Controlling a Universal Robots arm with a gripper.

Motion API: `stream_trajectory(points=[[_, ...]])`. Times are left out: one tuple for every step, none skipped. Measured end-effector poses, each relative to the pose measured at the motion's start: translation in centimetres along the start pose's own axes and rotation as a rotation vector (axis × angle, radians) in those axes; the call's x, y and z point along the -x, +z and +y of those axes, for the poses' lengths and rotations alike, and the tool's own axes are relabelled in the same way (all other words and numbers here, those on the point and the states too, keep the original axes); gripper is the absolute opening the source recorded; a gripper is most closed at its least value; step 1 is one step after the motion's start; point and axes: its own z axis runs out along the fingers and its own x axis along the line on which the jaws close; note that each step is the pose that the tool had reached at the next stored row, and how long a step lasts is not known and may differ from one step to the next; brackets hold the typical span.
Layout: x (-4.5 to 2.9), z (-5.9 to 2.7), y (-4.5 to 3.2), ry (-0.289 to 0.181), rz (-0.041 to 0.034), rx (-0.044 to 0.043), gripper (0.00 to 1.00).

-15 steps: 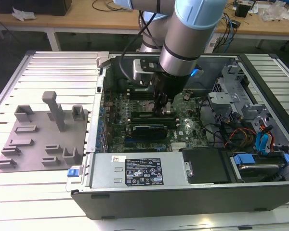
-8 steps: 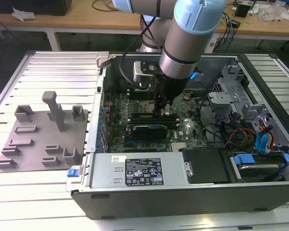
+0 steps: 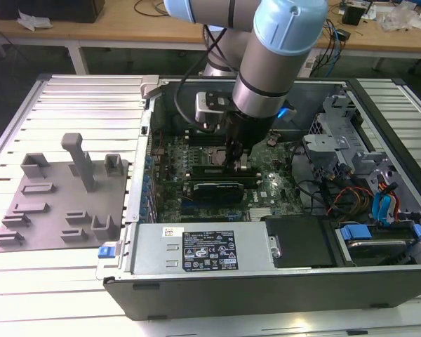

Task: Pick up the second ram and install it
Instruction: 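Insert the second ram into the second slot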

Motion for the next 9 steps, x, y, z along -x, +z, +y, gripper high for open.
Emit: stream_trajectory(points=[[0.09,-0.02,0.17,0.0,-0.0002,0.0,0.11],[0.17,-0.03,0.26,0.0,-0.0002,0.0,0.11],[0.21,-0.04,0.31,0.0,-0.0003,-0.0001,0.11],[0.23,-0.05,0.36,0.0,-0.0001,0.0,0.11],[0.22,-0.05,0.37,0.0,0.0,0.0,0.11],[0.17,-0.04,0.38,0.0,-0.0005,-0.0001,0.11],[0.15,-0.05,0.38,0.0,-0.0004,0.0,0.11],[0.14,-0.05,0.37,0.0,-0.0002,0.0,0.11],[0.14,-0.05,0.37,0.0,-0.0002,-0.0001,0.11]])
